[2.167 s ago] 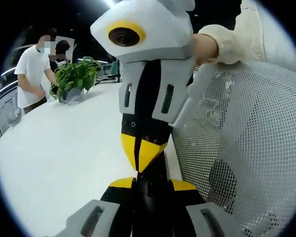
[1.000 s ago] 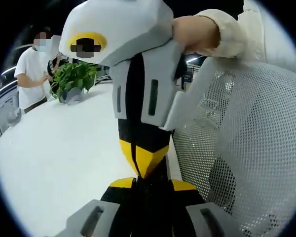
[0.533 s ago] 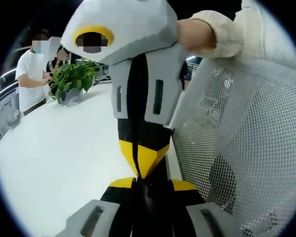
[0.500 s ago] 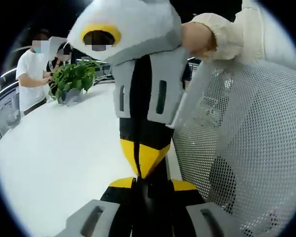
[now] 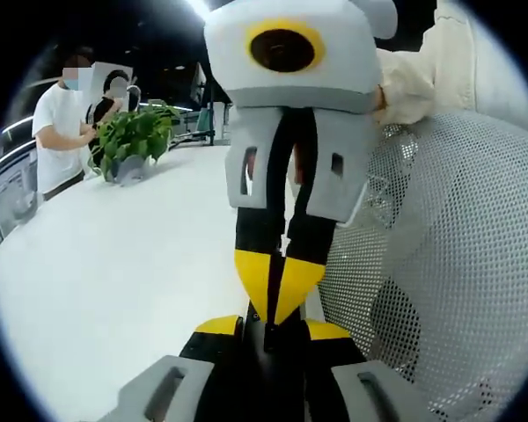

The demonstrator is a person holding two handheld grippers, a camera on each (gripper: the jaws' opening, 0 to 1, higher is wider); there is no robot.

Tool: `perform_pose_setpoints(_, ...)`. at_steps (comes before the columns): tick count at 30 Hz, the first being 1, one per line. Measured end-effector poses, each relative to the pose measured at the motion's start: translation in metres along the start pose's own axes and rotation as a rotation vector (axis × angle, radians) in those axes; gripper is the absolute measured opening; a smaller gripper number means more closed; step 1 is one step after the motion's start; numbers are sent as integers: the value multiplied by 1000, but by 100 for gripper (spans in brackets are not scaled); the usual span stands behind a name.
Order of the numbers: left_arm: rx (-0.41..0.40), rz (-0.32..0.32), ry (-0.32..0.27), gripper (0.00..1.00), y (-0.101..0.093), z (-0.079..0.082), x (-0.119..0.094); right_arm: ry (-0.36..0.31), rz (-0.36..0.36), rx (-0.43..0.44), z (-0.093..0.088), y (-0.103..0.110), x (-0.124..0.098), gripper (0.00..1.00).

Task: Press the specified remote control buttons in sequence, fully releasing each button before pressing the next.

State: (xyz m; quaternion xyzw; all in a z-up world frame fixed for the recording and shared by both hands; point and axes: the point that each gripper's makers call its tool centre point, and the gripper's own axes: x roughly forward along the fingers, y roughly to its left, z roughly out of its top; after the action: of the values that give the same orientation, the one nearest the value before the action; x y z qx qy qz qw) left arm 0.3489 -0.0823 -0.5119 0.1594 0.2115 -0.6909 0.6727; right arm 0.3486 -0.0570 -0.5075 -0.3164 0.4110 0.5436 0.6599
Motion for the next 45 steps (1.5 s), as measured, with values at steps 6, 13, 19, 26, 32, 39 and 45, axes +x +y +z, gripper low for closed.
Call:
perform_pose_setpoints(6,-1,0,-2,26,0,0,0,20,-24,-44,0,-1,0,0)
perform_pose_setpoints(13,-6,0,-6,26,0,0,0,55,-49,-136,0,-1,2,0)
perform_pose_setpoints(19,-7,1,-10,26,0,1,0,52,-24,-44,0,-3,2,0)
perform_pose_setpoints(26,-13,1,-12,26,1,1,1,38,-41,-11,-1,-3,1,0)
perform_pose_setpoints(32,-11,1,-11,26,0,1,1,33,-38,-39,0,-3,1,0)
perform_pose_setpoints(39,-7,0,-10,26,0,1,0,32,-28,-68,2,-3,2,0)
perform_pose_setpoints(45,-7,2,-8,27,1,0,0,10,-26,-65,7,-3,3,0)
